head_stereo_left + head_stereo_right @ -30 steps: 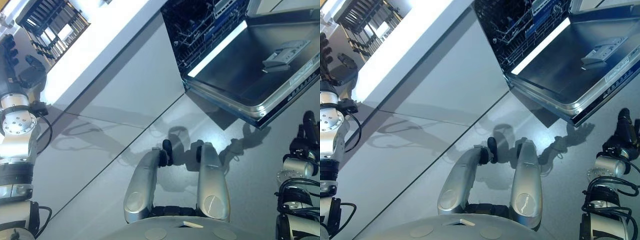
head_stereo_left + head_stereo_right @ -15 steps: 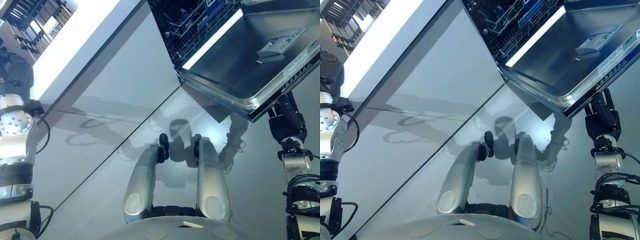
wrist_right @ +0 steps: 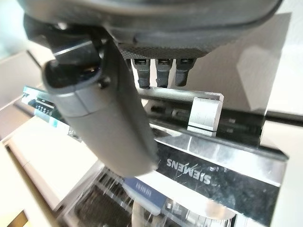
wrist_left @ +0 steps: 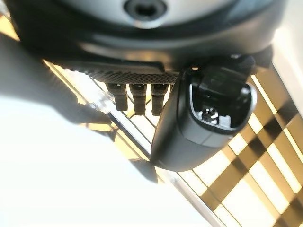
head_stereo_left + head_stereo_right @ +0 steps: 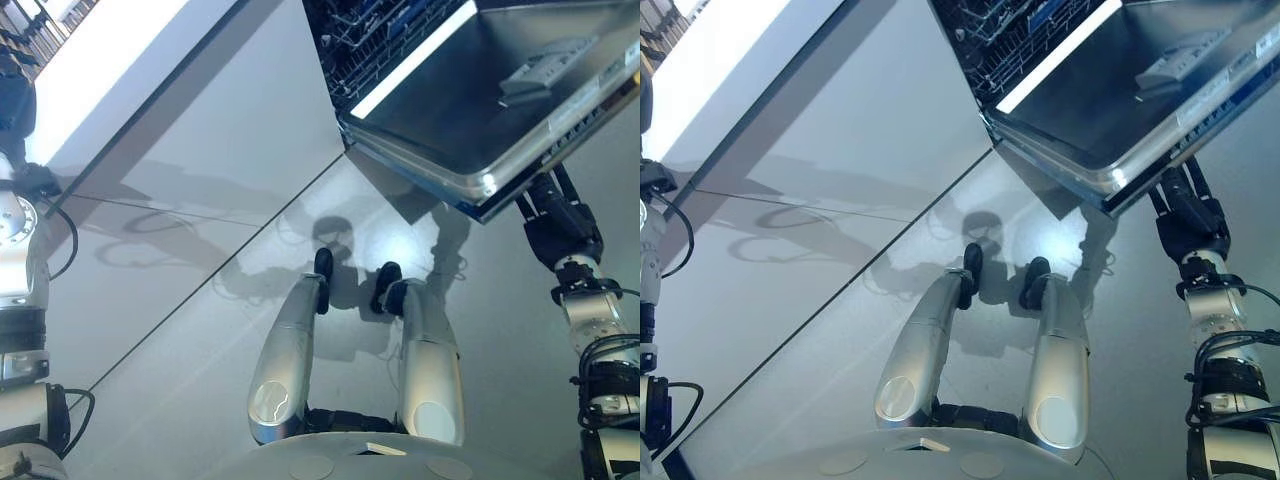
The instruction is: Pick up plates and place into dishwasher.
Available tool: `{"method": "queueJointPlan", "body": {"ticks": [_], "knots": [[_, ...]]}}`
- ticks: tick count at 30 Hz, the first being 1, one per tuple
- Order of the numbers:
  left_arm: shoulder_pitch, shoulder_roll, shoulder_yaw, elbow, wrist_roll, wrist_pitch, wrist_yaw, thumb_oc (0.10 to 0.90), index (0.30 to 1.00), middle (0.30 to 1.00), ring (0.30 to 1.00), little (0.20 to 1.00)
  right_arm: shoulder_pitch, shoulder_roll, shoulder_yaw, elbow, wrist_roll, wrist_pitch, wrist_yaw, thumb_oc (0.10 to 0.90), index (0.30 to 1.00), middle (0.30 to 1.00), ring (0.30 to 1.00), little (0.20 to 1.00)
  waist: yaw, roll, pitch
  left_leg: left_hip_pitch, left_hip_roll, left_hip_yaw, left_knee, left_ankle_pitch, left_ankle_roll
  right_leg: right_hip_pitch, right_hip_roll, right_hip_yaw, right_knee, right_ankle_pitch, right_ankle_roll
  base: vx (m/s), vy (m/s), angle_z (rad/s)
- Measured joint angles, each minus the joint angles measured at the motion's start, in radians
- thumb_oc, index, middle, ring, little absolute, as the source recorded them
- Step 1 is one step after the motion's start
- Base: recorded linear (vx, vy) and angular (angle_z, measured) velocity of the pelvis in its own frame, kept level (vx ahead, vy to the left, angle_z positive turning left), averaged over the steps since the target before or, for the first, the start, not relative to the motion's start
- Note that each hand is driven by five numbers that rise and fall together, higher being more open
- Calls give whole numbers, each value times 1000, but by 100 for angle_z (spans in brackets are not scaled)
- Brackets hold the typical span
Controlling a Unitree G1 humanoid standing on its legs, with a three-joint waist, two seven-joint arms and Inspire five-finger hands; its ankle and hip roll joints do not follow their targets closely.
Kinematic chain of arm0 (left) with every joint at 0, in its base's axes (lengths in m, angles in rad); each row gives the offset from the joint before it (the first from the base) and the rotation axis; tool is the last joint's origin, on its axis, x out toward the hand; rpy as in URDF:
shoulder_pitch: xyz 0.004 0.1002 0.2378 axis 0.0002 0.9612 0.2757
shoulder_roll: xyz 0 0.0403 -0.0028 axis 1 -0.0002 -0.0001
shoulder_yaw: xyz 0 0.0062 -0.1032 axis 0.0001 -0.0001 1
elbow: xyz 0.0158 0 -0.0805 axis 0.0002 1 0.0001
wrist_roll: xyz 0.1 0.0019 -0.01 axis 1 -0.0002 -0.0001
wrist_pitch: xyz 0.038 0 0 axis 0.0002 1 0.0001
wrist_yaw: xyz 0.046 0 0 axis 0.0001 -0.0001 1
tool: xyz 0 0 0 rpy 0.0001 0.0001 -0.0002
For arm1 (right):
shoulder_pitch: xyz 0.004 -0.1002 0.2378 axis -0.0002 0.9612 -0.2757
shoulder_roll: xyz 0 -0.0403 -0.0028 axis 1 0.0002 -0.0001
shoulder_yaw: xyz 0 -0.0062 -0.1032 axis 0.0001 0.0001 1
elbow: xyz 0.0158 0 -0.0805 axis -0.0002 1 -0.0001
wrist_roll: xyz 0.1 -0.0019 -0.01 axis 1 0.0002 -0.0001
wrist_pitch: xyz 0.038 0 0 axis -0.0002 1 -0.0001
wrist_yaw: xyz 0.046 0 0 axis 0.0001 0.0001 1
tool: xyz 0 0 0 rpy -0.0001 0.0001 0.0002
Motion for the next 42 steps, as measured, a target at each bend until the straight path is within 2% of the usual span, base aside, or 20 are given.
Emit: {"method": "queueJointPlan", "body": {"ticks": [1, 2, 3, 4, 5, 6, 7, 8, 12, 16, 18, 20, 22, 25, 29, 34, 37, 42], "knots": [[-4, -1, 5, 7, 1, 1, 6, 800, 900, 900, 900, 900, -25, 9, 24, -15, 1, -9, -4, 800, 900, 900, 900, 900, 12, 2, -1, -3, 23, -19, -14, 6, 1, -11, 25, 28, 22, 14, 10, 2, 104, -30], [-24, 19, 3, 12, 1, 6, 4, 800, 900, 900, 900, 900, -31, 22, 32, -51, 2, -20, -4, 800, 900, 900, 900, 900, 2, -14, 0, -12, 14, -10, -15, 16, -9, -7, 51, 164, 110, -27, -26, 2, 106, 9], [-49, 27, 4, 14, 0, -2, 4, 800, 900, 900, 900, 900, -42, 40, 32, -82, 4, -33, -4, 800, 900, 900, 900, 900, -11, -30, 2, -19, -4, -4, -45, 17, -12, 4, 55, 180, 68, -73, -97, 6, 96, 53], [-76, 27, 2, 13, 2, -6, 0, 800, 900, 900, 900, 900, -64, 53, 33, -111, 7, -43, -4, 800, 900, 900, 900, 900, -27, -35, 5, -38, 2, 15, -21, 8, -7, 6, 20, 115, 19, -35, -91, 10, 91, 43], [-93, 31, 0, 15, 8, -7, -3, 800, 900, 900, 900, 900, -83, 64, 40, -141, 7, -44, -4, 800, 900, 900, 900, 900, -26, -37, 5, -38, 4, 39, 7, -4, 5, 15, 2, 70, -13, -10, -104, 15, 71, 14], [-104, 33, 1, 26, 8, -7, -3, 800, 900, 900, 900, 900, -109, 63, 68, -165, 7, -46, -4, 800, 900, 900, 900, 900, -24, -35, 4, -7, -1, 63, 17, -20, 19, 25, 5, 43, -29, 0, -120, 11, 45, -9], [-114, 37, 0, 28, 8, -8, -3, 800, 900, 900, 900, 900, -124, 65, 80, -179, 7, -48, -3, 800, 900, 900, 900, 900, -22, -39, 6, 6, -7, 61, 8, -30, 52, 26, 7, 39, -25, 0, -120, 17, 42, -2], [-148, 32, -11, 41, 8, -15, -5, 800, 900, 900, 900, 900, -163, 67, 104, -203, 6, -53, 0, 800, 900, 900, 900, 900, -15, -41, 8, 2, -14, 46, -3, -14, 37, 27, 10, 28, -29, 2, -116, 20, 34, 11], [-199, 33, -52, 50, 9, -24, -19, 800, 900, 900, 900, 900, -284, 92, 182, -236, 4, -57, 47, 800, 900, 900, 900, 900, -4, -41, 8, -2, -16, 36, -16, -3, 37, 30, 6, 8, -36, 2, -116, 13, 50, 18], [-240, 27, -120, 33, 9, -46, -38, 800, 900, 900, 900, 900, -406, 113, 360, -337, -52, 5, 144, 800, 900, 900, 900, 900, 22, -41, 8, 7, -17, 26, -19, 2, 41, 49, 3, 7, -25, 6, -124, 44, 46, 22], [-290, 24, -171, 13, 9, -46, -65, 800, 900, 900, 900, 900, -463, 142, 426, -376, -91, 28, 172, 800, 900, 900, 900, 900, 22, -41, 8, 9, -22, 24, -18, 13, 52, 55, 7, 53, -7, 1, -132, 62, 32, 60], [-337, 6, -215, -3, 9, -50, -90, 800, 900, 900, 900, 900, -499, 158, 449, -400, -115, 41, 181, 800, 900, 900, 900, 900, 21, -43, 8, 12, -38, 25, -18, 22, 62, 60, 11, 101, -3, -15, -128, 53, 26, 53], [-353, 3, -246, -12, 9, -67, -103, 800, 900, 900, 900, 900, -528, 174, 463, -402, -122, 52, 181, 800, 900, 900, 900, 900, 30, -57, 9, 19, -47, 29, -19, 22, 67, 64, 6, 111, 2, -18, -120, 30, -1, 11], [-355, -3, -250, -32, 9, -67, -115, 800, 900, 900, 900, 900, -540, 169, 462, -405, -131, 52, 178, 800, 900, 900, 900, 900, 30, -61, 9, 20, -59, 29, -18, 18, 70, 67, 3, 119, 2, -15, -106, 38, -42, 2], [-355, -13, -250, -21, 9, -66, -116, 800, 900, 900, 900, 900, -540, 168, 466, -405, -181, 30, 121, 800, 900, 900, 900, 900, 24, -63, 10, 34, -59, 23, -19, 18, 71, 88, 4, 112, -9, -12, -101, 24, -34, 2], [-318, -35, -247, -18, 11, -66, -115, 800, 900, 900, 900, 900, -501, 177, 434, -395, -345, -85, -99, 800, 900, 900, 900, 900, 19, -70, 8, 92, -55, 22, -51, 24, 79, 148, 5, 108, -48, -10, -99, 14, -6, 1], [-238, -62, -227, -46, 36, -63, -98, 800, 900, 900, 900, 900, -354, 229, 341, -408, -420, -110, -158, 800, 900, 900, 900, 900, 13, -80, 9, 176, -57, 29, -109, 27, 83, 226, 6, 110, -101, -6, -92, 24, -3, -4], [-67, -113, -169, -105, 59, -58, -71, 800, 900, 900, 900, 900, -68, 248, 301, -416, -583, -124, -164, 800, 900, 900, 900, 900, -12, -99, 6, 344, -65, 40, -238, 39, 86, 376, 16, 132, -214, 7, -71, 49, -40, -9]]}}
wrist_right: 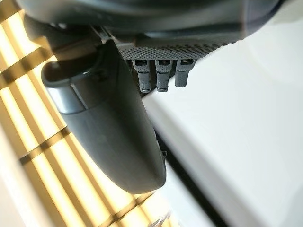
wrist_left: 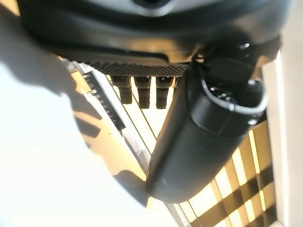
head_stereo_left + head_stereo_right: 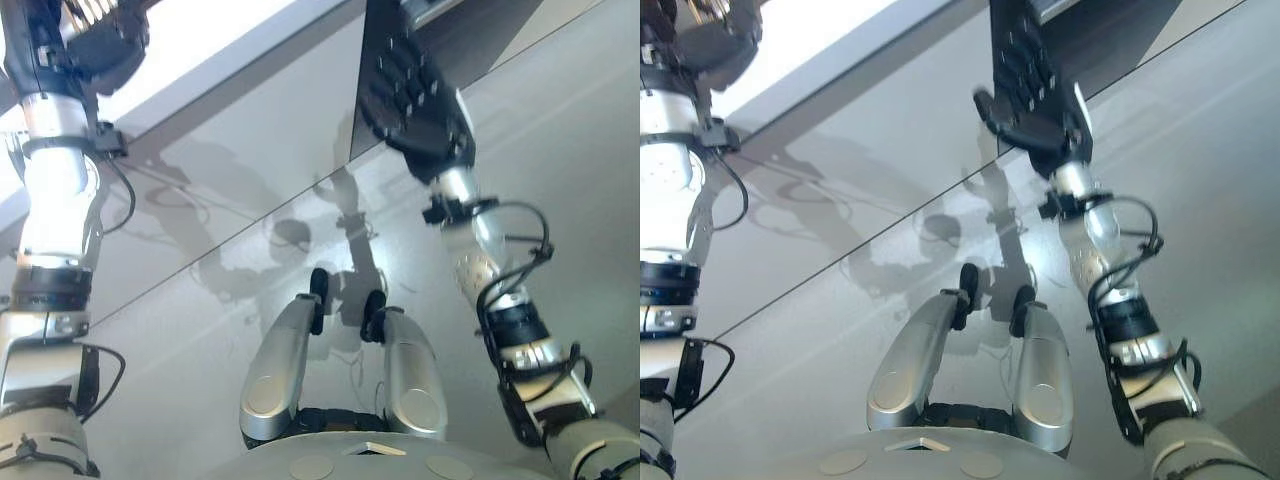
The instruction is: Pick up plates and place into dishwasher.
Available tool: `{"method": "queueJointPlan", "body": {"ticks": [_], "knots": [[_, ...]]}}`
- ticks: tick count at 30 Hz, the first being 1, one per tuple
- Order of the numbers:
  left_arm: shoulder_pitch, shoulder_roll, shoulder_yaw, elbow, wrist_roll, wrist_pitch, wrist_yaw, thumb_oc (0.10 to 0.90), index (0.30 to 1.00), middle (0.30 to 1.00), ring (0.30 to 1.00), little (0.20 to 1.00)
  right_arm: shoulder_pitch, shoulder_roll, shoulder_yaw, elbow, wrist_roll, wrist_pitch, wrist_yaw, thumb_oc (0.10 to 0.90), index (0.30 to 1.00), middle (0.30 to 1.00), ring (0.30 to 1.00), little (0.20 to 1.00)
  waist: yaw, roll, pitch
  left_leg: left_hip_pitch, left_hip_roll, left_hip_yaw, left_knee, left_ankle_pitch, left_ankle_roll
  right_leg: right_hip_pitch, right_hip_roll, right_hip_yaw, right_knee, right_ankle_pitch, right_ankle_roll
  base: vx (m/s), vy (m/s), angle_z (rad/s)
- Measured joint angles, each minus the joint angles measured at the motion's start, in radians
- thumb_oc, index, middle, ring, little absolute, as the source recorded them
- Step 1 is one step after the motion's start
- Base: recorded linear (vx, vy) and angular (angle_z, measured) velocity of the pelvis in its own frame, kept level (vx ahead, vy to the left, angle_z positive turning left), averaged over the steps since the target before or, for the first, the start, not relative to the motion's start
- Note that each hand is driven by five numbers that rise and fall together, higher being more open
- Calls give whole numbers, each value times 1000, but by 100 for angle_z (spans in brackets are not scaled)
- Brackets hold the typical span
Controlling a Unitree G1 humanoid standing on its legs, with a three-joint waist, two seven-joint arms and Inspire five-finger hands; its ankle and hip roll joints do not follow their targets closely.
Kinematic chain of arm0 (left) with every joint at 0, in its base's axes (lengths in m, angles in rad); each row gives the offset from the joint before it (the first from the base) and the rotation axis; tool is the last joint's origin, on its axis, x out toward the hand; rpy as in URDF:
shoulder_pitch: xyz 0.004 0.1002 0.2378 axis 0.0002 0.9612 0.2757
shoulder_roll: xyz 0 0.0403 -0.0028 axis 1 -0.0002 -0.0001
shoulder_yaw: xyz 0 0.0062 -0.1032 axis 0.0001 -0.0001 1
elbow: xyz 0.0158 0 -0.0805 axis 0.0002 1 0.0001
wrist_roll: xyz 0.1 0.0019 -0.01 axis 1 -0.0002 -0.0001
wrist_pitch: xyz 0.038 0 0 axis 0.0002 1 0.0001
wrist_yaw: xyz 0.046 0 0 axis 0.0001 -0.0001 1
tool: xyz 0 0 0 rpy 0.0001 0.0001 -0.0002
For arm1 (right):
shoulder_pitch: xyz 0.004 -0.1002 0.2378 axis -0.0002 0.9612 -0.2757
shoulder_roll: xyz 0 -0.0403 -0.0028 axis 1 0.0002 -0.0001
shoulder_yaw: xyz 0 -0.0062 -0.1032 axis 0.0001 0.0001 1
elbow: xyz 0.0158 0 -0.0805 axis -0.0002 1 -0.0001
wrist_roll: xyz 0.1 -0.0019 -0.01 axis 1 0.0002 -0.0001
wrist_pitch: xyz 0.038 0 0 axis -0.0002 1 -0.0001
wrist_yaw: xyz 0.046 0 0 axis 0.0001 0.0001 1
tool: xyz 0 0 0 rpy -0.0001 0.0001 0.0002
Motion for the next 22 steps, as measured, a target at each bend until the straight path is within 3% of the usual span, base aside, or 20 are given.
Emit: {"method": "queueJointPlan", "body": {"ticks": [5, 7, 11, 17, 22], "knots": [[177, -41, 78, -98, 29, 15, 3, 800, 900, 900, 900, 900, 249, 1, -68, 35, -141, -5, 54, 800, 900, 900, 900, 900, -28, -35, -30, 148, -4, 1, -165, 44, 1, 128, 10, 4, -140, 25, 12, 58, -66, -2], [225, -53, 81, -100, 39, 14, 8, 800, 900, 900, 900, 900, 300, 0, -77, 49, -172, -4, 58, 800, 900, 900, 900, 900, -34, -48, -87, 156, -2, -1, -191, 45, 0, 137, 15, 2, -171, 28, 12, 70, -78, 2], [320, -98, 78, -95, 58, 65, -1, 800, 900, 900, 900, 900, 341, 90, -107, 195, -205, -25, 96, 800, 900, 900, 900, 900, -56, -72, -192, 272, 4, 4, -293, 57, -4, 258, 35, 21, -288, 44, 17, 28, -46, 1], [347, -110, 41, -49, 58, 114, -15, 800, 900, 900, 900, 900, 376, 126, -71, 514, -268, 19, 69, 800, 900, 900, 900, 900, -64, -67, -293, 348, 10, 1, -365, 64, -12, 350, 52, 29, -392, 66, 17, -16, -3, 2], [346, -108, 37, -38, 57, 142, -34, 800, 900, 900, 900, 900, 391, 125, -50, 700, -335, 51, 51, 800, 900, 900, 900, 900, -74, -56, -312, 391, 13, 4, -393, 70, -15, 388, 56, 32, -410, 68, 15, -3, 7, -2]]}}
